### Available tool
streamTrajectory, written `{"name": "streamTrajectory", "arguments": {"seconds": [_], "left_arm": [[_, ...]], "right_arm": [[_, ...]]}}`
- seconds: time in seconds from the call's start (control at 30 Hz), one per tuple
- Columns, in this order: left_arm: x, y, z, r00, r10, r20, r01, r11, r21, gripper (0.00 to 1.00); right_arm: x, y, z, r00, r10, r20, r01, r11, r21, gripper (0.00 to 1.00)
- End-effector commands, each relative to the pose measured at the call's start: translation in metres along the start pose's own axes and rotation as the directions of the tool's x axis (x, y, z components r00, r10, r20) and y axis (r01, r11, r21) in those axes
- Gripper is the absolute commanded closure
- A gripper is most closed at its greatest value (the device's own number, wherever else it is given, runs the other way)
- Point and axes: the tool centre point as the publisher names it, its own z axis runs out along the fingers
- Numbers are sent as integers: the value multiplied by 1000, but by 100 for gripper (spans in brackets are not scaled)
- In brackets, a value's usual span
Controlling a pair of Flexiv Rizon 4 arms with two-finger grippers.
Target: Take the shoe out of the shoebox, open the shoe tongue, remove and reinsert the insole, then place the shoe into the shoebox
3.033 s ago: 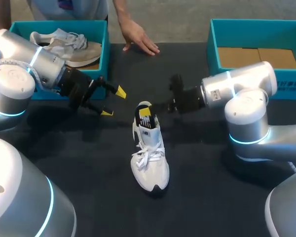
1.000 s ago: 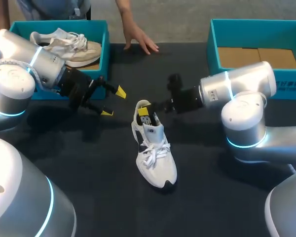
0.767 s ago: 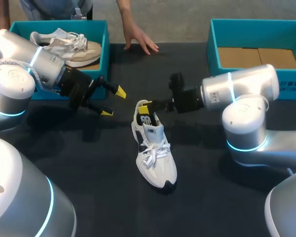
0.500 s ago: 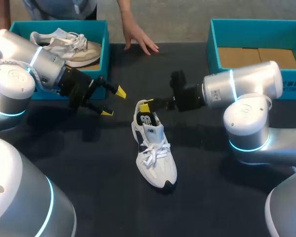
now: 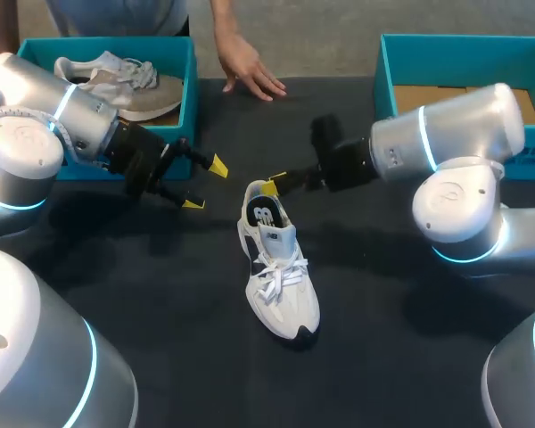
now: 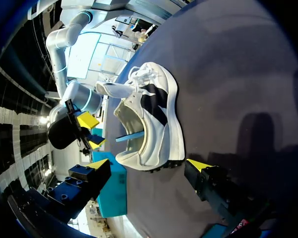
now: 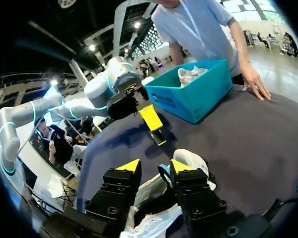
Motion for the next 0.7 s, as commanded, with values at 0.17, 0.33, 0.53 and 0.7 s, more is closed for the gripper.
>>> {"name": "streamTrajectory", "arguments": {"seconds": [0.17, 0.33, 0.53, 0.7], "left_arm": [[0, -1, 1, 1000, 1, 0, -1, 1000, -3, 0], [0, -1, 1, 1000, 1, 0, -1, 1000, -3, 0], [0, -1, 1, 1000, 1, 0, -1, 1000, -3, 0], [0, -1, 1, 1000, 1, 0, -1, 1000, -3, 0]], "right_arm": [[10, -9, -16, 996, 20, 84, -26, 997, 66, 84], [16, -8, -23, 993, 24, 117, -34, 996, 81, 93], [25, -5, -24, 988, 12, 155, -27, 995, 100, 100], [28, -6, -21, 982, 12, 190, -34, 993, 115, 100]]}}
